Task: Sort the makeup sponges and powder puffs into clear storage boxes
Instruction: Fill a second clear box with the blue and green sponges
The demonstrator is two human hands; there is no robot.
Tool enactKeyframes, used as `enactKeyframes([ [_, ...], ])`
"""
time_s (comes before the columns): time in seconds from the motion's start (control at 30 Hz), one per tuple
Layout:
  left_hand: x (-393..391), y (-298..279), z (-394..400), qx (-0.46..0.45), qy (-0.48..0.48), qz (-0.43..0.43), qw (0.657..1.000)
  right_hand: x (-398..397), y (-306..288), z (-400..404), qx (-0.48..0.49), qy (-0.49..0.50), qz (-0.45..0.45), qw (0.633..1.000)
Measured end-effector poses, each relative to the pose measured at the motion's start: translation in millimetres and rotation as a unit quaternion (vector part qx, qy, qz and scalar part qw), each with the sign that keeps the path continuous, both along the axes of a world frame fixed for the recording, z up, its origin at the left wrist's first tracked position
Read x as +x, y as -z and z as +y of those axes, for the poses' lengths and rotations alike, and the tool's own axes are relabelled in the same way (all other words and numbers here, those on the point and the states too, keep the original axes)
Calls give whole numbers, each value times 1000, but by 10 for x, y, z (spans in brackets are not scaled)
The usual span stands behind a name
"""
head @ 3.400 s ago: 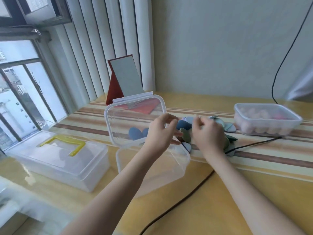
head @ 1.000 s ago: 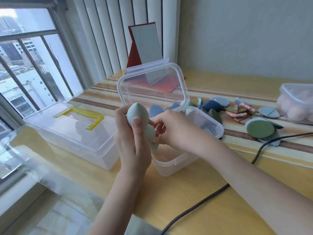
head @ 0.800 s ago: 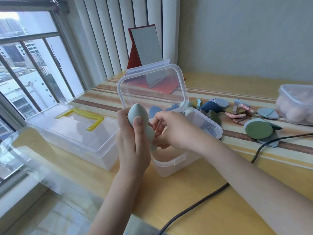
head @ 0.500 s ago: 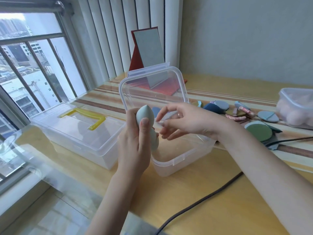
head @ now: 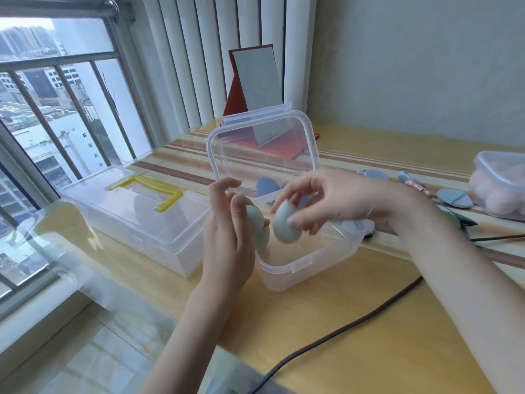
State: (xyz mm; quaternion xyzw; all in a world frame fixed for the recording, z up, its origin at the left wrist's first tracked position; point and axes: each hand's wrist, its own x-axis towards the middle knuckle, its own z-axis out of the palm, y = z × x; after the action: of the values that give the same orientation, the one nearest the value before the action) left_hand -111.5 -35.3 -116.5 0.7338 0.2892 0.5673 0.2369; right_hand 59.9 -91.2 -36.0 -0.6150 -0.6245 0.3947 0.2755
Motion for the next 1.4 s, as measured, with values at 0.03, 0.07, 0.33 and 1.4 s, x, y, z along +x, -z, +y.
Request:
enactKeyframes([
  [0.03, 2, 2, 3, 0, 0, -3, 1000, -32, 34, 6, -30, -19, -35, 999],
  [0.07, 3, 6, 8, 0, 1, -5, 1000, -87, 74, 17, -42, -29, -51, 997],
  [0.33, 15, 23, 0, 34, -22, -47, 998, -327, 248, 88, 6, 20, -57, 998],
  [1.4, -5, -22, 4, -8, 96, -7, 995, 3, -85, -99, -25, -60, 30, 997],
])
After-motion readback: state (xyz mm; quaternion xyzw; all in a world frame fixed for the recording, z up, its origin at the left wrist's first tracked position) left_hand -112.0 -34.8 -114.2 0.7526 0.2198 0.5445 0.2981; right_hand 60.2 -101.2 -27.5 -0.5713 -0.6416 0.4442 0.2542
